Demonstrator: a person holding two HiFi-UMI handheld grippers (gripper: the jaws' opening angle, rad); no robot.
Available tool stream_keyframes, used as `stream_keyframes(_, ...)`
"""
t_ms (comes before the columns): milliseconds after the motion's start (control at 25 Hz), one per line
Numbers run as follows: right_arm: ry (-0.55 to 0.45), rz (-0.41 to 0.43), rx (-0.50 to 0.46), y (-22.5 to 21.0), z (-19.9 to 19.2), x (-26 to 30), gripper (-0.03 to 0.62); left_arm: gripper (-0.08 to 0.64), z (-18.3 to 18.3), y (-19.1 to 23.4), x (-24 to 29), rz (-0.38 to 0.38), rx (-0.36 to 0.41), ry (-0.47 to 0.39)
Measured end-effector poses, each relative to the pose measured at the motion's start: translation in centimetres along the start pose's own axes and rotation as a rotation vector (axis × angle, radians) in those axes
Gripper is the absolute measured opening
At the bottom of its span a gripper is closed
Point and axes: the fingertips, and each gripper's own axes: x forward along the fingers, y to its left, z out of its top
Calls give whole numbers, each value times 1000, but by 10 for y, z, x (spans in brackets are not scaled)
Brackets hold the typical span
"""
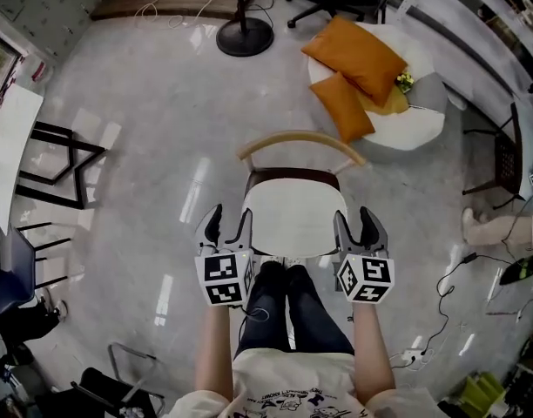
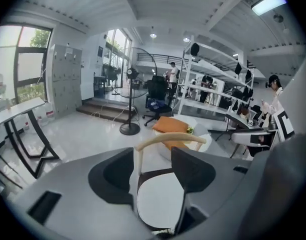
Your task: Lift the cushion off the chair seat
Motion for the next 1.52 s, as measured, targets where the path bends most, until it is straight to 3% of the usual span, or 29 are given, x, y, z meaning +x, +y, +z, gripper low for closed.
stream_keyframes(320, 182, -6, 5, -35, -96, 56, 262, 245, -85, -1, 67, -3, 13, 176)
stream_keyframes(520, 276, -8, 6, -51, -156, 97, 264, 236, -147, 2, 113, -16, -49, 281)
stream_keyframes(800, 397, -49, 9, -81, -238, 135, 264, 236, -220, 5, 165, -26, -59, 390)
stream_keyframes(1000, 448, -116, 42, -102, -287, 153, 261, 241, -265, 16, 196, -30, -66, 462)
stream_keyframes(1520, 543, -167, 12, -149, -378, 187, 262, 268, -354, 26, 251, -29, -52, 584)
